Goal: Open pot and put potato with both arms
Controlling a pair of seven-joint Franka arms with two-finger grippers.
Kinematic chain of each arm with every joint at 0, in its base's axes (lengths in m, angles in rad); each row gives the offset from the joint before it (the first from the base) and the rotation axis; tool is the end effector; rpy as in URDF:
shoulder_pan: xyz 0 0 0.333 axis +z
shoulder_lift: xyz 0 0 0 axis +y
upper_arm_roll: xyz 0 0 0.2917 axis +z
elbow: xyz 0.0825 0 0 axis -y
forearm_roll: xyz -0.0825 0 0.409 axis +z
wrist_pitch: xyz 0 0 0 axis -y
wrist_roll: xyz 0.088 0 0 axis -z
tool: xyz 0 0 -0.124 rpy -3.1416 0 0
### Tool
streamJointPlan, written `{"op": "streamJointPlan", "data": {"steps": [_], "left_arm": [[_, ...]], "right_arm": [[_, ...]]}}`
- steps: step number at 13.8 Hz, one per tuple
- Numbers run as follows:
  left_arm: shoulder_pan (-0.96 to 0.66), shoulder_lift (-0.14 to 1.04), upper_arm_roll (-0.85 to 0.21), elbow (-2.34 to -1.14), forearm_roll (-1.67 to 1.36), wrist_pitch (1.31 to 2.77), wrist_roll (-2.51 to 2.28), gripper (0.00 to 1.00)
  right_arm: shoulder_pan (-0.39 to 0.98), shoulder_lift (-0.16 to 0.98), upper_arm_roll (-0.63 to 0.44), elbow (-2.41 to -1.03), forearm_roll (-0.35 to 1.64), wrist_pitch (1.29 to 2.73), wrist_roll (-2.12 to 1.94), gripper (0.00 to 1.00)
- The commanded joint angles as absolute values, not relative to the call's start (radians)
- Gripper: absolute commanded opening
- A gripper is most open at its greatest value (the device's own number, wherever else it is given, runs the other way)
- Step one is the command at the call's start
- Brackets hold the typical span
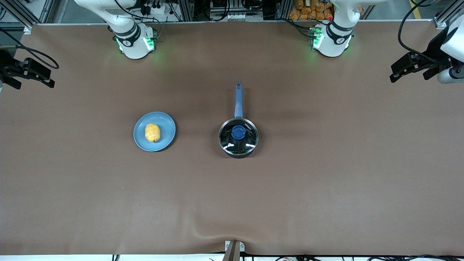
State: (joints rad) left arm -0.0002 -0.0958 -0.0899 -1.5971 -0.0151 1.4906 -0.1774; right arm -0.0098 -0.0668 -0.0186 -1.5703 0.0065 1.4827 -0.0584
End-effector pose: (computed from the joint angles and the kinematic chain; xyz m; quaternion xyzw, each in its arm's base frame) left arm 0.5407 -0.0531 0.6168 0.9990 0.0433 -0.0059 0.0025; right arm 0.5506 -0.0151 0.6136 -0.9998 -0.0153 0.0102 0.0043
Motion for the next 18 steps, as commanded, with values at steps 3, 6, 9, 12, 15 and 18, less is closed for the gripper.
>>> {"op": "streamJointPlan", "data": {"steps": [3, 6, 9, 12, 15, 18], "left_arm": [[0.0, -0.075, -0.095, -1.562, 0.006, 1.47, -0.186, 1.0], [-0.003, -0.068, -0.095, -1.562, 0.006, 1.483, -0.19, 1.0], [-0.002, -0.058, -0.097, -1.562, 0.003, 1.486, -0.192, 1.0], [-0.003, -0.066, -0.1, -1.559, 0.005, 1.491, -0.187, 1.0], [-0.002, -0.06, -0.104, -1.56, -0.006, 1.506, -0.189, 1.0], [-0.006, -0.063, -0.106, -1.565, -0.006, 1.511, -0.192, 1.0]], "right_arm": [[-0.014, -0.064, -0.014, -1.566, 0.002, 1.479, -0.06, 1.0], [-0.012, -0.064, -0.014, -1.566, 0.002, 1.479, -0.061, 1.0], [-0.014, -0.064, -0.014, -1.566, 0.002, 1.479, -0.061, 1.0], [-0.014, -0.064, -0.014, -1.566, 0.002, 1.477, -0.061, 1.0], [-0.014, -0.064, -0.014, -1.566, 0.002, 1.477, -0.063, 1.0], [-0.014, -0.064, -0.014, -1.568, 0.002, 1.477, -0.063, 1.0]]}}
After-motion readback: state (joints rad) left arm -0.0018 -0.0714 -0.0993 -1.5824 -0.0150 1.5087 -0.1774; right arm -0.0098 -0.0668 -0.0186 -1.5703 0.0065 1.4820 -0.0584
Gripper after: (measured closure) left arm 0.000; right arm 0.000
